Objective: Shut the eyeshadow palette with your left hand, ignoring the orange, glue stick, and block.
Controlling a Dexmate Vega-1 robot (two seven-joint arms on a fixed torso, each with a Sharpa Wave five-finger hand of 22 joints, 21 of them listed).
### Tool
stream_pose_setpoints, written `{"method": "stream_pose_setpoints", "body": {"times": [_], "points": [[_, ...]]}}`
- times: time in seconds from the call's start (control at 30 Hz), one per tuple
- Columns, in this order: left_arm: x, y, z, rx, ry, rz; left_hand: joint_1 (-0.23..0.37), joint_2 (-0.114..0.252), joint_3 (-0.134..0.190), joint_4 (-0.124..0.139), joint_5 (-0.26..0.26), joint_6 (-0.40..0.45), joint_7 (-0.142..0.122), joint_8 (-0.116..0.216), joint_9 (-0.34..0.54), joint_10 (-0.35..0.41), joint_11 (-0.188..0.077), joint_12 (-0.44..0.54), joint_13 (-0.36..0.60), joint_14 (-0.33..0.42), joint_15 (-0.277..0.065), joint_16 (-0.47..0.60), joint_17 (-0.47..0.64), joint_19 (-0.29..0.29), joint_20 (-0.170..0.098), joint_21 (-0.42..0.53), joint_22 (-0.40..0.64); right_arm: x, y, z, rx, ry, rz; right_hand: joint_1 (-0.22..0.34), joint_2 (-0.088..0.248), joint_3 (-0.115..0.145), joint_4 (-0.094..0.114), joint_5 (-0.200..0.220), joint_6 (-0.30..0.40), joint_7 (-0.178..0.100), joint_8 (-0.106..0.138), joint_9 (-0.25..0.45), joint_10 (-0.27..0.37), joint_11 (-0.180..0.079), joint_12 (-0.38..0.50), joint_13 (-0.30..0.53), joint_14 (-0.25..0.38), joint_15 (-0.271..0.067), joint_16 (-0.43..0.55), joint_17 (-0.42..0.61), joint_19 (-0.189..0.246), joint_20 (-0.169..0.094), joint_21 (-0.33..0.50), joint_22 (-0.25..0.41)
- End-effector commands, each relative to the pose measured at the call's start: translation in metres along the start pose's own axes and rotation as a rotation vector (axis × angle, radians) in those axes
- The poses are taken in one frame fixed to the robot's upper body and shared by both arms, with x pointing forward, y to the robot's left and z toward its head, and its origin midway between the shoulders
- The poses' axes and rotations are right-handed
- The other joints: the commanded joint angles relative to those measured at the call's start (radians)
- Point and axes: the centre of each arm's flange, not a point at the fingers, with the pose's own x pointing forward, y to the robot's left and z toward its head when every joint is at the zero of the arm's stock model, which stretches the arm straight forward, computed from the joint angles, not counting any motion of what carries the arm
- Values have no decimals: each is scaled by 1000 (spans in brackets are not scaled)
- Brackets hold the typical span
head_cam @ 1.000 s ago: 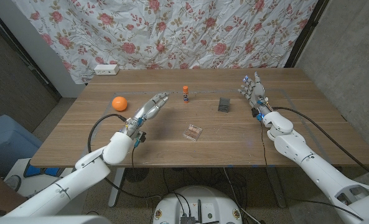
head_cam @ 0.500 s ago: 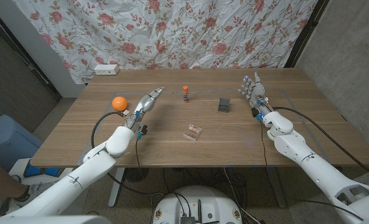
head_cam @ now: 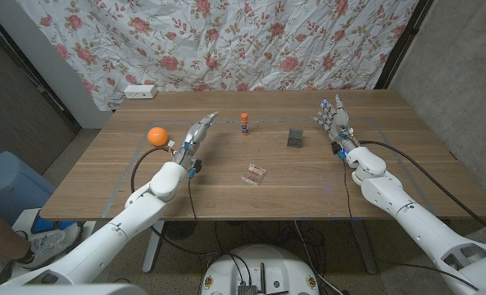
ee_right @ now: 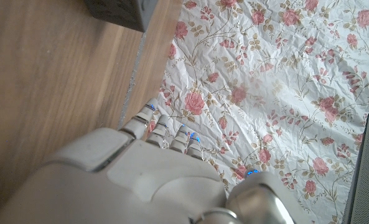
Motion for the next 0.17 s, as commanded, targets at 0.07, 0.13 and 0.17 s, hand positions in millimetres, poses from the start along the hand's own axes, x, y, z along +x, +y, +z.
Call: {"method": "stream_pose_setpoints", "body": {"times": [0.07,0.13,0.17], "points": [[20,-4,-7,-157,51,42,9,100,15,-1,3,10,4,1,-1,12,2,3,-1,11,-12,-3,0,7,4,-3,3,0,0,0,0,0,-1,0,98,-1,5,3,0,-8,5,5,2,-3,5,2,-4,-119,3,5,4,0,6,3],[22,-5,-11,-192,81,57,9,100,17,-2,2,11,4,1,-1,12,4,2,-1,13,-11,-3,0,8,4,-3,3,0,0,0,0,0,-1,0,99,-1,5,3,1,-8,5,5,2,-3,5,2,-3,-117,3,5,4,0,6,3],[23,-6,-13,-226,102,68,9,99,18,-2,2,16,4,3,-1,14,3,3,-1,14,-10,-3,1,10,4,-4,3,0,0,0,0,0,-1,0,99,-1,5,3,1,-9,5,5,2,-3,5,2,-3,-118,3,5,4,0,6,3]]}}
